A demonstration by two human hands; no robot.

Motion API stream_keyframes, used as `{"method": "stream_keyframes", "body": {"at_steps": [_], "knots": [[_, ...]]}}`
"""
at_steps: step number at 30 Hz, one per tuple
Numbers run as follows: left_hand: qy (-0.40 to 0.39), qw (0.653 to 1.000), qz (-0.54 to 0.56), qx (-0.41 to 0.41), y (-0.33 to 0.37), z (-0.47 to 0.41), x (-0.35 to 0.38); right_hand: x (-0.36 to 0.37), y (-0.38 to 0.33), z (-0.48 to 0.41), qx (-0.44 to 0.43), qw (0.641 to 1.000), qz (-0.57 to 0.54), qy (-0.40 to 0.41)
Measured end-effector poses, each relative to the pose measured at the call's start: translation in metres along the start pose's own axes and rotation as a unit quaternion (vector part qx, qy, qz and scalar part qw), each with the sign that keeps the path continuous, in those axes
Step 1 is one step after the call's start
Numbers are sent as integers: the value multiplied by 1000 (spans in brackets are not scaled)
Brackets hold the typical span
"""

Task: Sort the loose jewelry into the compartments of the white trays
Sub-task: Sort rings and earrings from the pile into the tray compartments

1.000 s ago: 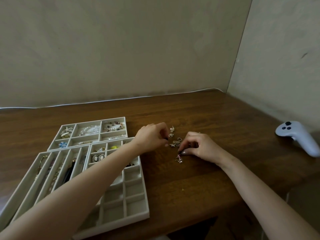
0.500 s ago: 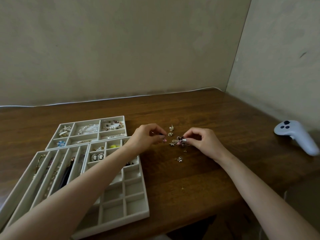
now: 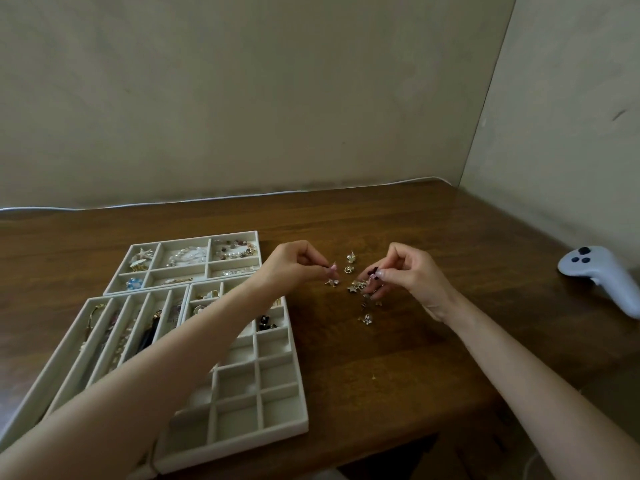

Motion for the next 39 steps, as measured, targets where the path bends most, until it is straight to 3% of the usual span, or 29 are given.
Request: {"method": "stream_keyframes", "body": {"at_steps": [13, 17, 22, 29, 33, 37, 39], "knots": [[29, 995, -91, 12, -5, 44, -53, 72, -18, -14, 8, 996, -6, -94], [25, 973, -229, 14, -7, 60, -69, 98, -21, -17, 3, 994, 24, -110], [1, 963, -270, -6, -16, 72, -82, 124, -28, -20, -2, 987, 80, -136], [-8, 901, -434, 20, -15, 77, -79, 149, -31, -23, -1, 971, 183, -155], [-15, 878, -478, 19, -21, 75, -73, 152, -31, -25, 4, 966, 211, -150], [-46, 896, -443, 4, -19, 72, -74, 150, -31, -25, 6, 965, 217, -149], [-51, 886, -462, -2, -20, 71, -75, 149, -31, -25, 6, 964, 221, -150]]}}
Point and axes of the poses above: each hand's wrist, its own z-axis away from the middle knuckle, its own x-axis out of the palm, y = z × x, the point moved 4 cm from there along -z, towards the middle knuckle, and after that the axes turned 7 degrees about -z, right-handed, at the moved point
